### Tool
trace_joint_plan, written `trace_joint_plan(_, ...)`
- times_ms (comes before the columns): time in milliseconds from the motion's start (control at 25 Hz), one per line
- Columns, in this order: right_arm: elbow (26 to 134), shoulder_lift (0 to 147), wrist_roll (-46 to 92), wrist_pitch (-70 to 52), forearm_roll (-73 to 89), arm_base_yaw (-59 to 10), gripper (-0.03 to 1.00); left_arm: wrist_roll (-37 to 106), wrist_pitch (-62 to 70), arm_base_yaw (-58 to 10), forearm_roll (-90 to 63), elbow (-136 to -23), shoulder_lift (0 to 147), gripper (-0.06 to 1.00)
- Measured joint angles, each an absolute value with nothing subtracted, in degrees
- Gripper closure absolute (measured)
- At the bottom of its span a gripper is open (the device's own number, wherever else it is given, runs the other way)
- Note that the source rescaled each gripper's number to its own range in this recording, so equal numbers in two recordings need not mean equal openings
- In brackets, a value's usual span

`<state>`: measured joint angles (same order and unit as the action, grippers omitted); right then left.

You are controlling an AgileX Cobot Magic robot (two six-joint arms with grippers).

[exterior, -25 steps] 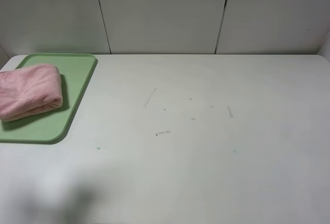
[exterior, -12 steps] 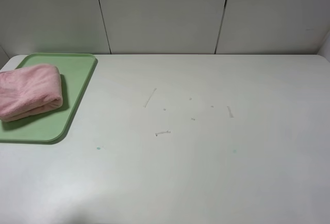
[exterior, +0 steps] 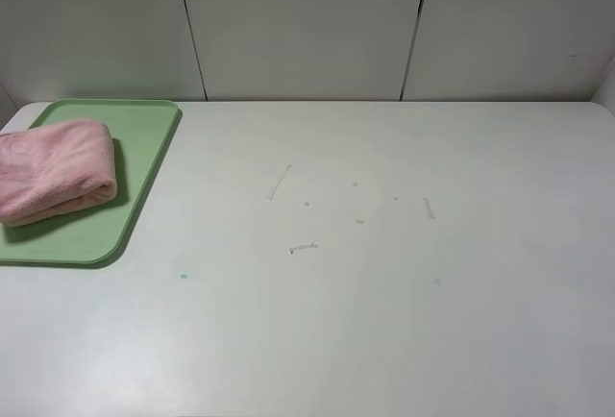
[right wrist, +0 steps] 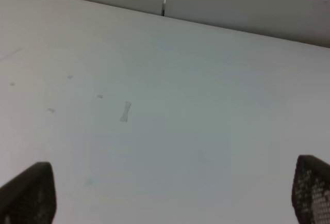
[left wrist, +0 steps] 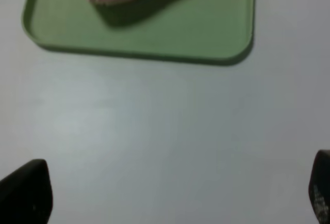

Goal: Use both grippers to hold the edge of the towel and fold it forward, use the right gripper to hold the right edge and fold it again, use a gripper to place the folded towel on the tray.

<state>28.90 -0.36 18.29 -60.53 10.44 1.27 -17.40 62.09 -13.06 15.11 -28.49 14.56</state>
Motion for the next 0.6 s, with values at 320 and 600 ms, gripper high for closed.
trace_joint_plan(320,28.9,-0.4,18.3,-60.5,10.4,1.3,-0.03,-9.5,61.0,-13.1,10.1,-28.1,5.5,-0.05)
trace_joint_plan(600,28.9,-0.4,18.3,-60.5,10.4,1.3,-0.03,-7.7,61.0,-13.1,8.5,-28.0,-0.2,-0.05)
